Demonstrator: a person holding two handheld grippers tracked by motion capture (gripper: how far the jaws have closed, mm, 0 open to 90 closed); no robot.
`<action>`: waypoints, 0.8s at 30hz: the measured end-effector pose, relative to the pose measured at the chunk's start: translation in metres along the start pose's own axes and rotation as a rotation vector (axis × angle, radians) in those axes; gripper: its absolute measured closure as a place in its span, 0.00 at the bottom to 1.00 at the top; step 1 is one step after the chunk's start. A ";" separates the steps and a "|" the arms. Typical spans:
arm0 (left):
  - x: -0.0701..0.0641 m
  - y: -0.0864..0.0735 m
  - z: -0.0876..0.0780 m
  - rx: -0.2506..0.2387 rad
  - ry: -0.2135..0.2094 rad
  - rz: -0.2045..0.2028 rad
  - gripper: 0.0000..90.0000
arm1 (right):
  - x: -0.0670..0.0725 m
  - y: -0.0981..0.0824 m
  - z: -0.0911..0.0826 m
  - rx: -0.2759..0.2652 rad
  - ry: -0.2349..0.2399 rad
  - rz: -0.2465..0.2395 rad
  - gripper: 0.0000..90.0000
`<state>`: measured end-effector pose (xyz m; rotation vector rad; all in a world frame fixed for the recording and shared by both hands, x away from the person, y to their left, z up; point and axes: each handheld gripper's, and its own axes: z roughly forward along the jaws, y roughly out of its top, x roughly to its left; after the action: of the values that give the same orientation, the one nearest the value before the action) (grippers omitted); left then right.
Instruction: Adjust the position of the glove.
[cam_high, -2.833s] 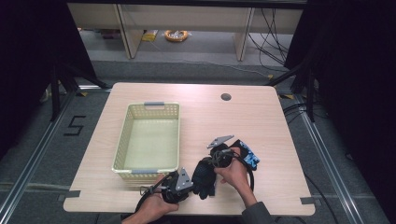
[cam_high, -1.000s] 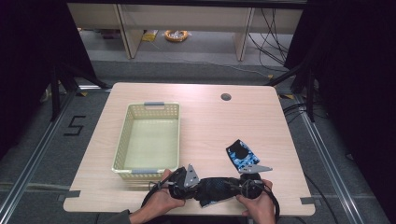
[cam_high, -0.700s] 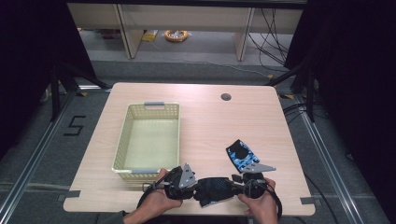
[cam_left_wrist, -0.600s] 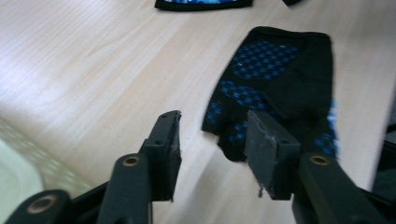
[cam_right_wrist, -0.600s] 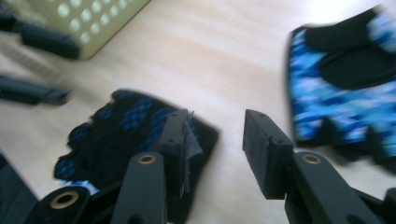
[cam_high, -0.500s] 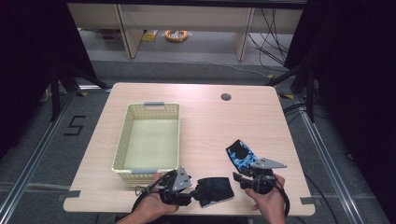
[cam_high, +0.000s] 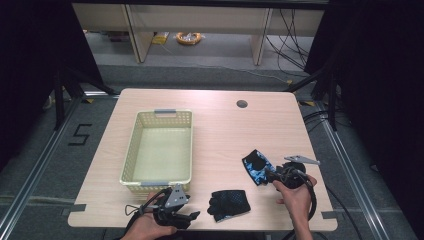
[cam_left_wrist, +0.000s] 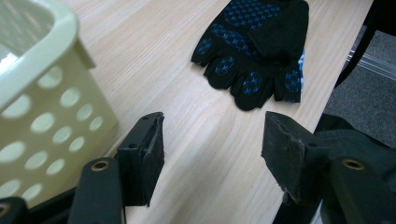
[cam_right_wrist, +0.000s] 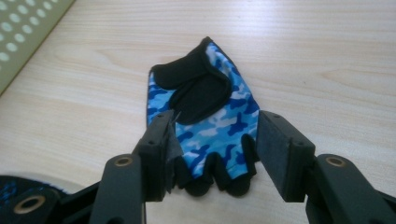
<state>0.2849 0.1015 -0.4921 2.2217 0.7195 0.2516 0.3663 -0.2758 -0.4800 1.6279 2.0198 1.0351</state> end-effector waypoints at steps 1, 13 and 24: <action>0.000 -0.001 0.000 0.001 -0.002 -0.002 0.42 | 0.001 0.001 0.001 0.016 0.008 0.026 0.54; 0.003 -0.010 -0.007 0.012 -0.006 -0.008 0.40 | 0.005 0.012 0.027 0.051 -0.037 0.038 0.51; 0.002 -0.013 -0.005 0.022 -0.017 0.013 0.40 | 0.009 0.014 0.041 0.100 -0.086 0.080 0.50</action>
<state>0.2794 0.1123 -0.4984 2.2470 0.7018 0.2324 0.4010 -0.2529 -0.4958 1.7854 1.9938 0.8869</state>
